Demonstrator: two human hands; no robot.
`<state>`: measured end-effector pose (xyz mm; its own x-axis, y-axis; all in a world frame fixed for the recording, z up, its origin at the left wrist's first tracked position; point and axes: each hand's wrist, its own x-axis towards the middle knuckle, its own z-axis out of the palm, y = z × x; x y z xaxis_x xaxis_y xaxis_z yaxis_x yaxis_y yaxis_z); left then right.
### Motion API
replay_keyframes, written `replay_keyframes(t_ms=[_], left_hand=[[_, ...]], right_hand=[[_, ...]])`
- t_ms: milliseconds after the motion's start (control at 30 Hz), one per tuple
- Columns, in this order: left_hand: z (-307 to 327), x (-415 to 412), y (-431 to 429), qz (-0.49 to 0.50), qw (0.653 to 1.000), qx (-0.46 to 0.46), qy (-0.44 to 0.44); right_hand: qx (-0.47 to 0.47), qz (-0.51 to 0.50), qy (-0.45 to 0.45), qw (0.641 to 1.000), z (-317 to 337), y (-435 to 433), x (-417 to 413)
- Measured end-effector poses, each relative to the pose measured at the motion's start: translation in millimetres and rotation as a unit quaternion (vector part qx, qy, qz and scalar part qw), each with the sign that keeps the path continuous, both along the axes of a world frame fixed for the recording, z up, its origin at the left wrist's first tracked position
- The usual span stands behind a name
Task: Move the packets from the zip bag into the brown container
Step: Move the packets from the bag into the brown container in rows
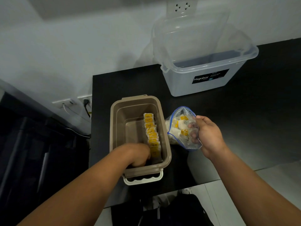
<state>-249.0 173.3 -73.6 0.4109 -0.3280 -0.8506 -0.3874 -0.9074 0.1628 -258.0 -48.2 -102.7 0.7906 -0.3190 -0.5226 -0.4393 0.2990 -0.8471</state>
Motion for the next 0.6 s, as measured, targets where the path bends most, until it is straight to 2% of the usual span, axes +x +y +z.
replay_keyframes(t_ms=[133, 233, 333, 433, 500, 600], left_hand=[[13, 2, 3, 0.014, 0.999, 0.025, -0.023], [37, 10, 1, 0.076, 0.991, 0.038, -0.103], [80, 21, -9, 0.197, 0.962, -0.030, -0.189], [108, 22, -26, 0.277, 0.914, -0.143, -0.258], [114, 17, -44, 0.288, 0.882, -0.230, -0.294], [101, 15, -77, 0.240, 0.888, -0.262, -0.292]], right_hand=[[-0.014, 0.026, 0.003, 1.000, 2, -5, -1], [-0.026, 0.047, 0.005, 0.999, 3, -11, -2], [-0.032, 0.069, 0.003, 0.997, 4, -18, -1], [-0.047, 0.098, 0.000, 0.994, 5, -26, 0], [-0.054, 0.115, -0.003, 0.992, 5, -30, 1], [-0.050, 0.131, -0.013, 0.990, 5, -39, 4]])
